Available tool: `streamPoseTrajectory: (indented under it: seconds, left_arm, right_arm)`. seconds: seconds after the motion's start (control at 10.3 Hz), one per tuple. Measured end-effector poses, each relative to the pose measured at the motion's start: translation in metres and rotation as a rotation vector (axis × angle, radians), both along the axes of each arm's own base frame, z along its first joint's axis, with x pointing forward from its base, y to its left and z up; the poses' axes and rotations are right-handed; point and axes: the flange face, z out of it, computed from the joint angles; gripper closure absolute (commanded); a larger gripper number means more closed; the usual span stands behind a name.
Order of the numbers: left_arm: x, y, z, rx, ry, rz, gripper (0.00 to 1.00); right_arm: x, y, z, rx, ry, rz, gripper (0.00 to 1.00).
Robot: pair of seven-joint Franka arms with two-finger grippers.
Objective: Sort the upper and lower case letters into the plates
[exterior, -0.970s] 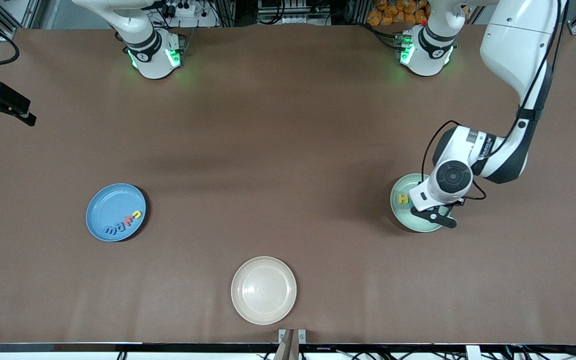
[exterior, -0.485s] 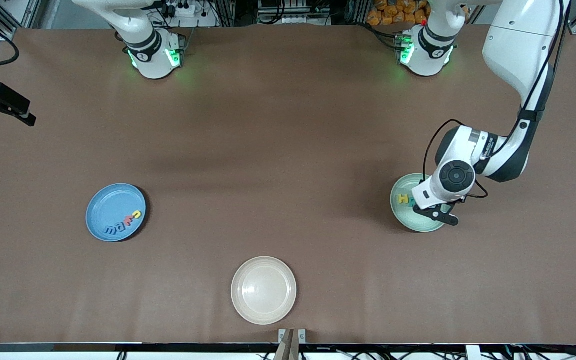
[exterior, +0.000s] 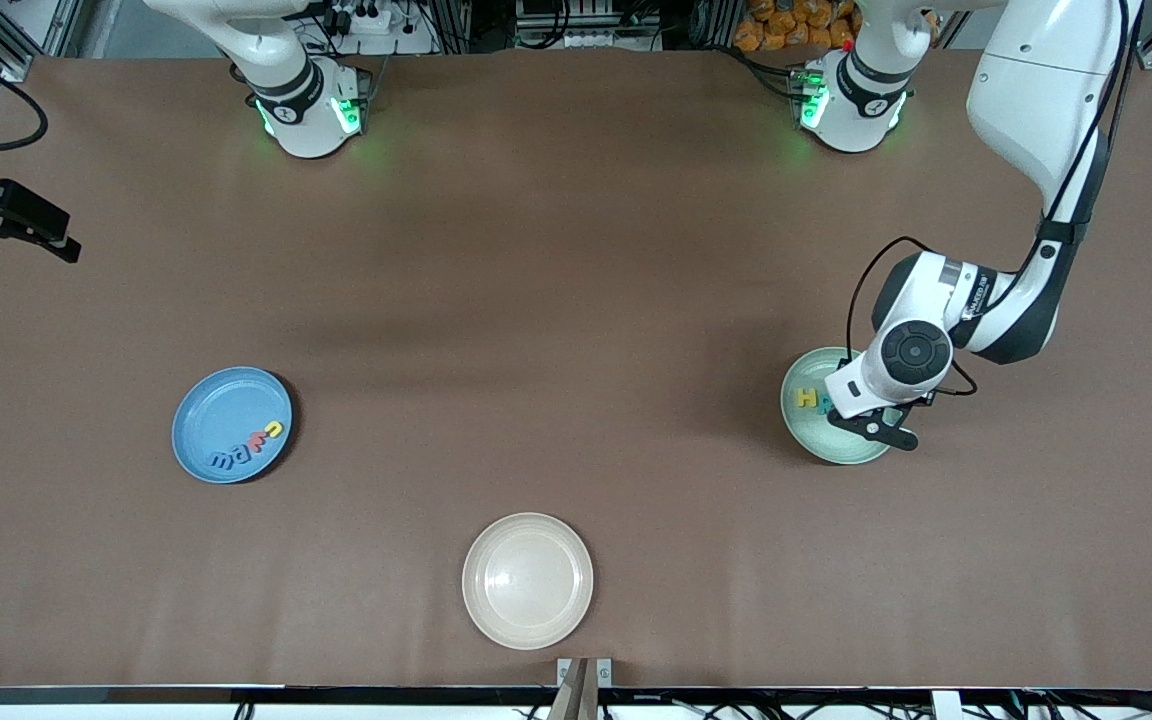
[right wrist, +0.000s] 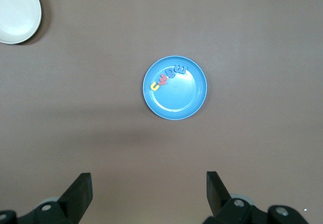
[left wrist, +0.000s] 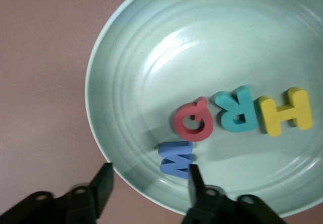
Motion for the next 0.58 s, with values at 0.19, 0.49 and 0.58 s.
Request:
streamPoseTrajectory:
  seconds: [0.19,0.49,0.58]
  left_arm:
    - [0.007,-0.005,0.037,-0.002,-0.038,0.016,0.00]
    - [0.030,0.002,0.150,-0.075,-0.080,0.174,0.00]
    - [0.041,0.011,0.192,-0.105,-0.102,0.223,0.00]
  right_arm:
    - [0.000,-0.001,0.001,0.000,-0.001,-0.001,0.00]
    - [0.000,-0.001,0.001,-0.001,-0.002,-0.002,0.00]
    - [0.000,-0.001,0.001,-0.001,-0.002,-0.003,0.00]
